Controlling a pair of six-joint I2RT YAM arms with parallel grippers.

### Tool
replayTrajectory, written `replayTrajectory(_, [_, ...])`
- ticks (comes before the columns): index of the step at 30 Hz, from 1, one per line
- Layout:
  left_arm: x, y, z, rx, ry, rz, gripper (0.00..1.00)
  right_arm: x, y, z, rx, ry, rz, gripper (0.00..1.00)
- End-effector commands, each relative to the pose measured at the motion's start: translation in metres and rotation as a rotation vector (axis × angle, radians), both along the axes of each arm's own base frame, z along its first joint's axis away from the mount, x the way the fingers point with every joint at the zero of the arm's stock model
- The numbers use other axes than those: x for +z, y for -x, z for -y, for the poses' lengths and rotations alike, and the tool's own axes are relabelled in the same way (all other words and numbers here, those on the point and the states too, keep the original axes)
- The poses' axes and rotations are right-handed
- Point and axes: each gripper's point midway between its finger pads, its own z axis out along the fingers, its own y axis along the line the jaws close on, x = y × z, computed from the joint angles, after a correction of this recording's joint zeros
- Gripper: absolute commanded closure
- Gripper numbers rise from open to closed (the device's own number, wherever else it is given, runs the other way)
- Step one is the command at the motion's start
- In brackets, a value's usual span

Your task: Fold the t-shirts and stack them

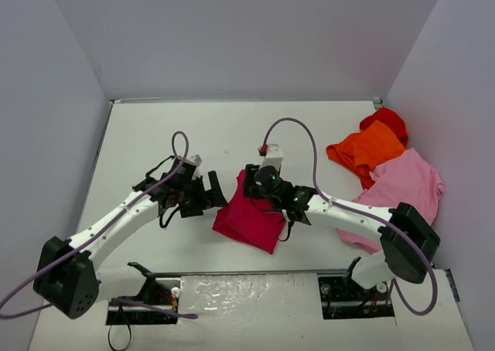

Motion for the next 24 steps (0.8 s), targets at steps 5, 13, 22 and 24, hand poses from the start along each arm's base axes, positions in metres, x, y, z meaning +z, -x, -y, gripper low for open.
replayTrajectory(5, [0.048,-0.025,0.040,-0.062,0.089,0.151,0.07,0.006,-0.006,-0.010,-0.076,-0.073,-0.104,0.49])
replayTrajectory(13, [0.060,-0.029,0.049,-0.060,0.126,0.182,0.06,0.020,-0.004,-0.002,-0.061,-0.069,-0.056,0.50])
replayTrajectory(22, [0.061,-0.030,0.106,-0.168,0.153,0.180,0.19,0.013,-0.001,0.010,-0.068,-0.034,-0.049,0.56])
replayTrajectory(24, [0.064,-0.027,0.116,-0.191,0.159,0.185,0.28,0.018,-0.002,0.018,-0.085,-0.026,-0.024,0.63])
